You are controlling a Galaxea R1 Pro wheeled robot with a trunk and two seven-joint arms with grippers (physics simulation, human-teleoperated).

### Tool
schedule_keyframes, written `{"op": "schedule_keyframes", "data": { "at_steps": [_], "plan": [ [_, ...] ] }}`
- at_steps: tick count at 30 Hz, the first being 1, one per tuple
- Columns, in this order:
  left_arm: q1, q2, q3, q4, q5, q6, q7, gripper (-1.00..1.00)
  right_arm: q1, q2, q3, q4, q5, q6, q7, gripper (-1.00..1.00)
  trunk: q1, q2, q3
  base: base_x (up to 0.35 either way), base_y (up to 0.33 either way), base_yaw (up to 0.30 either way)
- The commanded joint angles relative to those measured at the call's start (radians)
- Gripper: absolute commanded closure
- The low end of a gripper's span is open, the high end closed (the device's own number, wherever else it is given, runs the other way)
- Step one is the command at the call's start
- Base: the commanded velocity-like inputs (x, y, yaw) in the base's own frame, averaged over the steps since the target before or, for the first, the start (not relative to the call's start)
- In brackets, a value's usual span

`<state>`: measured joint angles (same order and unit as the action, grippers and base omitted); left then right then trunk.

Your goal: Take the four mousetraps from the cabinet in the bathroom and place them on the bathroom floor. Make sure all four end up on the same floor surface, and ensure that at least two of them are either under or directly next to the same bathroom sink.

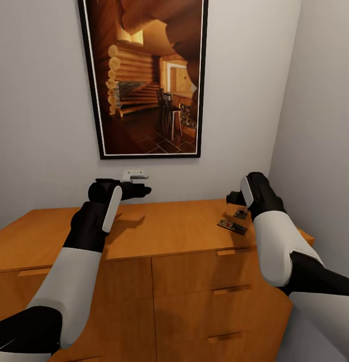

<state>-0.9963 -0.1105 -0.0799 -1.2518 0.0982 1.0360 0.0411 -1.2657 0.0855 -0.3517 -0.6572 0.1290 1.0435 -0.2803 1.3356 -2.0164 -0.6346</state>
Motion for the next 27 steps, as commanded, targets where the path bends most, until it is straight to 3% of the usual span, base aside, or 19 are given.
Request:
{"op": "schedule_keyframes", "data": {
  "at_steps": [1,15,16,27],
  "plan": [
    [-0.001,0.000,0.000,-0.001,0.008,0.004,0.004,-1.00,-0.007,-0.001,-0.006,0.005,0.010,0.004,0.004,-1.00,0.000,-0.001,-0.001,0.000,0.000,0.000],
    [-0.001,0.000,0.000,-0.001,0.008,0.004,0.004,-1.00,-0.086,-0.049,-0.007,0.083,0.009,0.004,0.002,-1.00,0.000,-0.001,-0.001,0.000,0.000,0.000],
    [-0.001,0.000,0.000,-0.001,0.008,0.004,0.004,-1.00,-0.245,-0.052,-0.007,0.278,0.009,0.004,0.001,-1.00,0.000,-0.001,-0.001,0.000,0.000,0.000],
    [-0.001,0.000,0.000,0.000,0.008,0.003,0.003,-1.00,-0.264,-0.078,-0.008,0.312,0.009,0.004,-0.025,-1.00,0.000,-0.001,-0.001,0.000,0.000,0.000]
  ]
}}
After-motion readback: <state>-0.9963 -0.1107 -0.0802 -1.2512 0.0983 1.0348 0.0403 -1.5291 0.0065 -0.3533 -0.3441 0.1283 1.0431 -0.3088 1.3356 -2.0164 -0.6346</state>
